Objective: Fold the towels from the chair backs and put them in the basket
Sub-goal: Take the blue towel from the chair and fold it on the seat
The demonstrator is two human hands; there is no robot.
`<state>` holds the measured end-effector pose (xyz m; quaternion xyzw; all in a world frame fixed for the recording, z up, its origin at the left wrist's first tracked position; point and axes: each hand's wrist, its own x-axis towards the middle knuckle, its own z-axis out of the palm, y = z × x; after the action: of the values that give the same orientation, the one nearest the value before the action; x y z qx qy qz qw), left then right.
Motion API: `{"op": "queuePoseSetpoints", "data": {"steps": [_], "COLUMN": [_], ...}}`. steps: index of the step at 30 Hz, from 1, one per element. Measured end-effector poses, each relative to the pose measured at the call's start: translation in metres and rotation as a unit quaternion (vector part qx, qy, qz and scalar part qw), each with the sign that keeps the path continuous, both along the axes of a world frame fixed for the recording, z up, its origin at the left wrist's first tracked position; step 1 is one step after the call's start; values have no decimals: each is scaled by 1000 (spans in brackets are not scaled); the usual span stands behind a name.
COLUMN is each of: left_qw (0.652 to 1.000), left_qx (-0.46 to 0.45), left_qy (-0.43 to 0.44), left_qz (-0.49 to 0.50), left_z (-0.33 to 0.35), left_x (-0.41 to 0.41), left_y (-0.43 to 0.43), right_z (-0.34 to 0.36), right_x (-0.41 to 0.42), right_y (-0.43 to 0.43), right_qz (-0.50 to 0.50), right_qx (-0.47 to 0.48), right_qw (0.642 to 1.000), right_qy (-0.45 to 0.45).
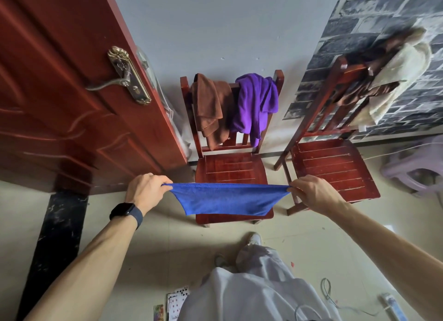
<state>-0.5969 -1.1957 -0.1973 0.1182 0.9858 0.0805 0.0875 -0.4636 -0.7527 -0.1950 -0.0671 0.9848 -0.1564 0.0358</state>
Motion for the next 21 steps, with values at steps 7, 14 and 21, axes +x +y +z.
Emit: {"op": "queuePoseSetpoints", "data": {"steps": [7,14,21], "left_qw": [995,1000,995], "left_qx": [-72,-20,25], "left_qy": [-62,-9,94], "left_qz": [-31,17,-4], "left_z": [-33,-59,-76], "left_x": [-14,-71,-97], "left_y": [34,56,61], "right_z": [-35,-54,-71], "right_x": [-35,-99,-120], "right_y": [3,25,31], "right_qz": [-86,-167,-156], "right_qx": [83,37,22], "right_qw": [982,984,985], "right_qy": [-145,-57,68]}}
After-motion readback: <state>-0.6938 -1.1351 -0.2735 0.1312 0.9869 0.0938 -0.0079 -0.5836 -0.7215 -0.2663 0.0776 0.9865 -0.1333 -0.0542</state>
